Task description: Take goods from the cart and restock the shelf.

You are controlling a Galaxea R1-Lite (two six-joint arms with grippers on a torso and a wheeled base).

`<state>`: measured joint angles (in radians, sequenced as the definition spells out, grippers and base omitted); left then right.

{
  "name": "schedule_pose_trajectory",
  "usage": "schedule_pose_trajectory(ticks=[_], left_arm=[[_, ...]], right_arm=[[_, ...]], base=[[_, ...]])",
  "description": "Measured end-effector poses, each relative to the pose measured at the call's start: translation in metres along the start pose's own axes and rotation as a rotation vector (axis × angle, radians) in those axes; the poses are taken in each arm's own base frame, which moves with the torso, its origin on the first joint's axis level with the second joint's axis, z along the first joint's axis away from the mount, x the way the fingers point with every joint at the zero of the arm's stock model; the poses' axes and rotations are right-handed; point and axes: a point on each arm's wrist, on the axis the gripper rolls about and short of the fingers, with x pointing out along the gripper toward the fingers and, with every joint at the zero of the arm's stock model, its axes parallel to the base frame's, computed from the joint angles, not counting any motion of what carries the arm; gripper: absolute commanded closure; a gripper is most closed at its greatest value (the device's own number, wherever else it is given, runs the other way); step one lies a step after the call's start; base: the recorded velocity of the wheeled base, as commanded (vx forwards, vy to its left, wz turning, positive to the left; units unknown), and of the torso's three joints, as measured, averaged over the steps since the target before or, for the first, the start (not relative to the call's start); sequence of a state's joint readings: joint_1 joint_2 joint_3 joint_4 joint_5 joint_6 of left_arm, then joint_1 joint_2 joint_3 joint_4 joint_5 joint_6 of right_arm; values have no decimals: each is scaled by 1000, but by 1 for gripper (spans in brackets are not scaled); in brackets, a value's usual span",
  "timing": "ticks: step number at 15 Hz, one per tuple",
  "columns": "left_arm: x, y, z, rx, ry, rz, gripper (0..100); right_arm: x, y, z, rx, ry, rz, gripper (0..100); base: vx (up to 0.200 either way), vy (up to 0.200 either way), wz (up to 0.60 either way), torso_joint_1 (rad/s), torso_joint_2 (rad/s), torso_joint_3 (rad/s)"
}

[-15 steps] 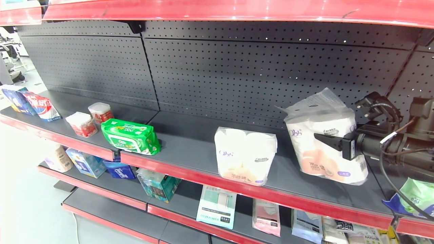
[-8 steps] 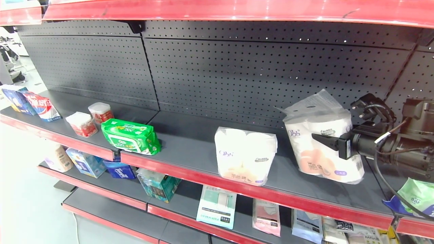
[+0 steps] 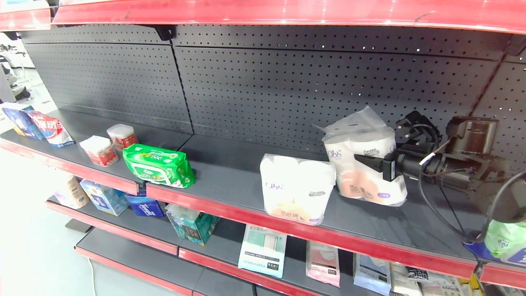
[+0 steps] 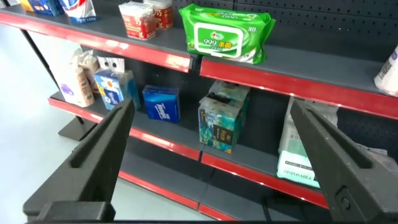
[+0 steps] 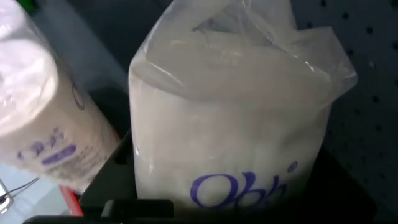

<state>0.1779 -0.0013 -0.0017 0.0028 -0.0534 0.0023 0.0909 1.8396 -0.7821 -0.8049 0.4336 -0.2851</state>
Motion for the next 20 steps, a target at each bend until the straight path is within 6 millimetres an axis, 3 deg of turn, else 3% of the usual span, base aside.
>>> schedule_pose_trajectory(ticks=[7,12,15,20], left_arm=[[0,0,0,1,0,-1,0],[0,0,0,1,0,-1,0],[0,0,0,1,0,-1,0],[0,0,0,0,0,-1,0]], right_arm=[[71,-9,-3,-14,-158,228,100],[106,-7,-25,-23,-199,385,100],[109,-17,-39,-64,-187,374,100],[89,-38,-61,-119,-182,426,100]], base=[[0,0,0,0,0,0],[0,0,0,0,0,0],[0,0,0,0,0,0],[0,0,0,0,0,0]])
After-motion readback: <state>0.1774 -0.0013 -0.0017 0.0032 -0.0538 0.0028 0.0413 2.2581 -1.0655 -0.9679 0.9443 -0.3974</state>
